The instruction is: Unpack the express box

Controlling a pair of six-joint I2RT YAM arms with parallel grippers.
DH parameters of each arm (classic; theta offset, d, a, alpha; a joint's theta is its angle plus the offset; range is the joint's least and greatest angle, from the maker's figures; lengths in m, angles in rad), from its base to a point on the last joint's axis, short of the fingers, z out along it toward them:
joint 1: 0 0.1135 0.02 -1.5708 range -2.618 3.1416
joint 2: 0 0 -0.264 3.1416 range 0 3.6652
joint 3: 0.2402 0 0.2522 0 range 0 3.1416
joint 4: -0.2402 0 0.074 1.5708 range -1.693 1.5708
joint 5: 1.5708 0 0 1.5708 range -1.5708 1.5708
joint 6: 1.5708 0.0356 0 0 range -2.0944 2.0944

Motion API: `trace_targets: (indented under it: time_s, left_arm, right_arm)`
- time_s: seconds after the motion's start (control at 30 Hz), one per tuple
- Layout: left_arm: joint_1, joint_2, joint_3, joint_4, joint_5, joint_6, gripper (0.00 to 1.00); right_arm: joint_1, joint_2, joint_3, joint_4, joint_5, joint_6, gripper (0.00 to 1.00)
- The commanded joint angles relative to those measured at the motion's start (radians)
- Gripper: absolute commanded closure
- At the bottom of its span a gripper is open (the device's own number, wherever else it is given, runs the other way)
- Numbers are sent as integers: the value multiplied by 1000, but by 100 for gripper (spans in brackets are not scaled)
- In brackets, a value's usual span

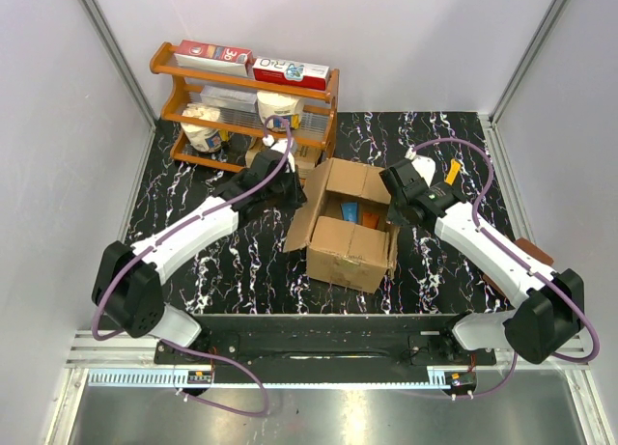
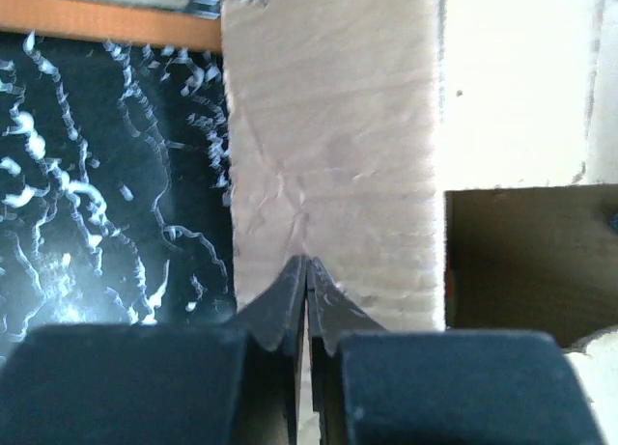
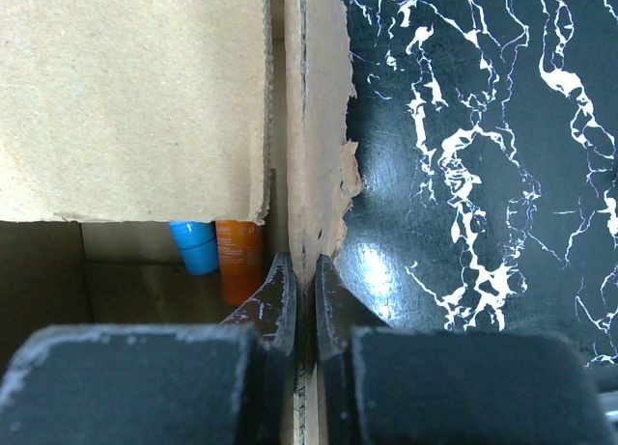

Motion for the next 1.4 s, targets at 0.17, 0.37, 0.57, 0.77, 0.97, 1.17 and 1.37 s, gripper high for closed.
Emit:
trace_targets:
  time_s: [0.17,0.37,0.57,0.77,0.97,1.17,1.37]
  left_arm:
    - [-6,-81,-49,249,326,21,100]
    - [-6,-99,-21,192,248,35,56]
    - [-8,-86,-21,175,249,64,30]
    - [-32,-46,-6,99,148,122,30]
    - [-106,43,79,1,85,168,37]
    - [-115,71,108,-4,46,162,68]
    - [-115,68,152,-33,21,185,100]
  right_arm:
    - [-2,-12,37,9,-18,3,97]
    - [-2,-18,45,11,-18,0,96]
    - [-2,-15,46,11,-21,3,95]
    - [-2,-18,49,11,-24,-1,94]
    - [-2,-31,57,28,-55,-23,92]
    - [-2,-60,61,37,-81,-46,89]
    - [-2,-97,124,17,-90,-89,76]
